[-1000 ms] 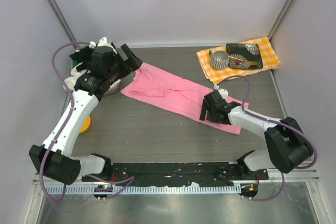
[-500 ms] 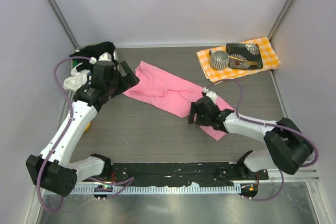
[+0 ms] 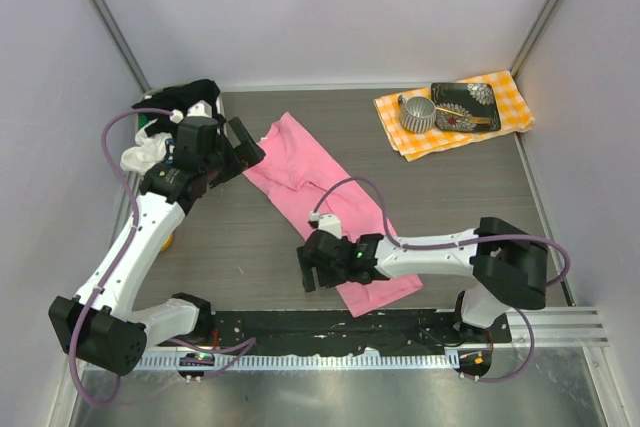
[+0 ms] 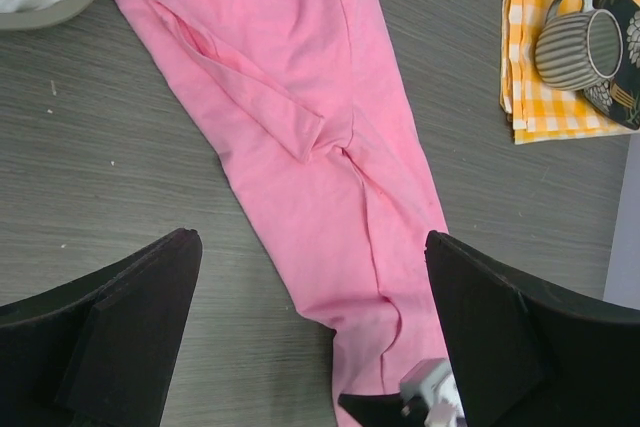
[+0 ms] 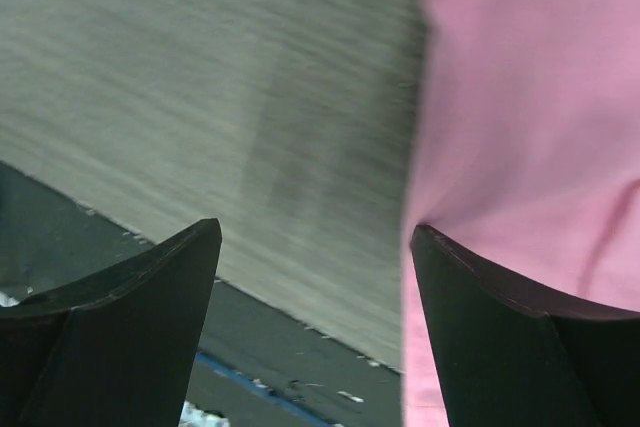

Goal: Fold and stack the t-shirts

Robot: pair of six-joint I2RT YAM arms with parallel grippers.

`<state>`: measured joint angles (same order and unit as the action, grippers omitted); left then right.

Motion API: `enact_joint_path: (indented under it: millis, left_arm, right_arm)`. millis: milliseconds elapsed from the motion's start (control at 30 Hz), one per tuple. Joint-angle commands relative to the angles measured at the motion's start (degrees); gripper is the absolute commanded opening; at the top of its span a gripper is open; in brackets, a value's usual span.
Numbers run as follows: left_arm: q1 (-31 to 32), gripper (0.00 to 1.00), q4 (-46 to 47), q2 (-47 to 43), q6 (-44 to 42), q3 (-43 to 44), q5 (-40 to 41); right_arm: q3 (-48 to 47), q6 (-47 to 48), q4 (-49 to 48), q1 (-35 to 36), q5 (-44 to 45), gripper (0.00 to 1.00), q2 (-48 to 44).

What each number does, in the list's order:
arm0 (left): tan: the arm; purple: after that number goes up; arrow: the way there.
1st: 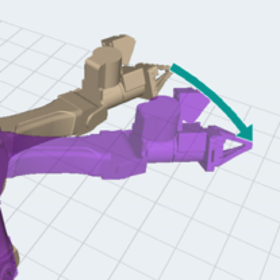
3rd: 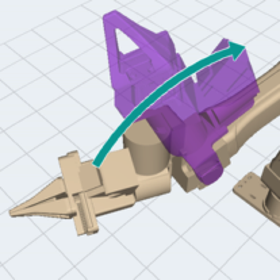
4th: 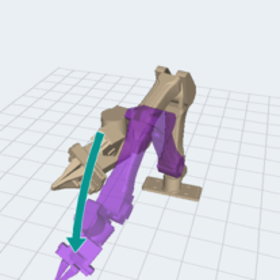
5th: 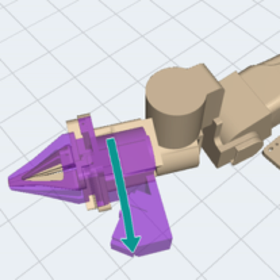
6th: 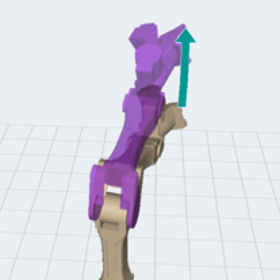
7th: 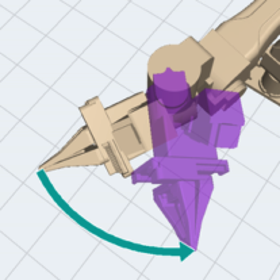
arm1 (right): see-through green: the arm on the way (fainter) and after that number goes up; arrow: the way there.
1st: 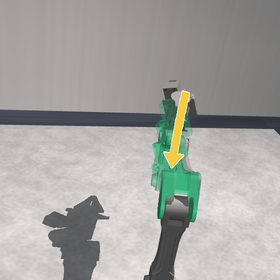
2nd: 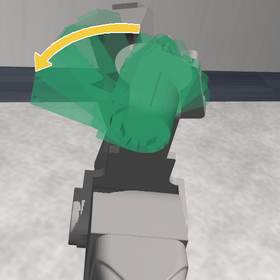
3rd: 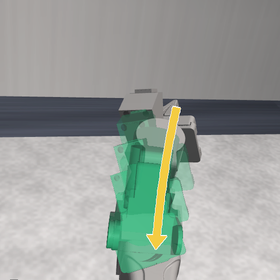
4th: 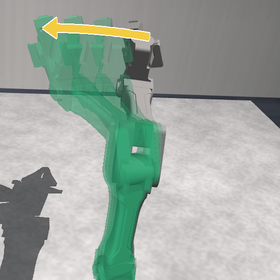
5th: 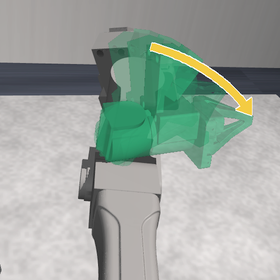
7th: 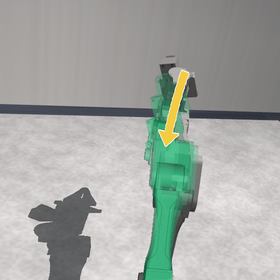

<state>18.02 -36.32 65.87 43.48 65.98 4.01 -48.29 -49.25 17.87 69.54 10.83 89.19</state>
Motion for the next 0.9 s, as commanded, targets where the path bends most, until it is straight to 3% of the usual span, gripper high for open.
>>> enact_joint_path:
  millis: [0, 167, 233, 467, 667, 867]
  left_arm:
    - [-0.09, 1.00, 0.11, -1.44, 0.11, 1.00, 0.12]
    - [-0.09, 1.00, -2.62, -1.70, -1.47, 1.87, 2.84]
    - [-0.18, 1.00, -3.06, -2.23, -1.56, 1.70, 3.19]
    - [-0.27, 1.00, -4.29, -3.72, -1.21, 1.44, 5.65]
    - [-0.36, 1.00, -4.12, -2.94, -0.77, 1.53, 5.22]
    - [-0.44, 1.00, -2.79, -1.80, -1.03, 0.29, 5.48]
  right_arm:
    - [-11.35, 0.20, 6.11, 3.32, 3.39, 0.84, 3.00]
    - [-21.56, 8.37, 10.61, 2.01, 17.97, 0.85, 1.96]
    - [-26.84, 11.27, 10.26, -2.44, 18.44, 0.85, 3.44]
    - [-37.91, 20.15, 1.30, -18.10, 7.82, 0.85, 15.98]
    - [-51.62, 23.59, -1.26, -23.56, -0.72, 0.86, 31.72]
    - [-56.03, 23.86, -5.82, -26.47, -4.67, 0.86, 35.97]
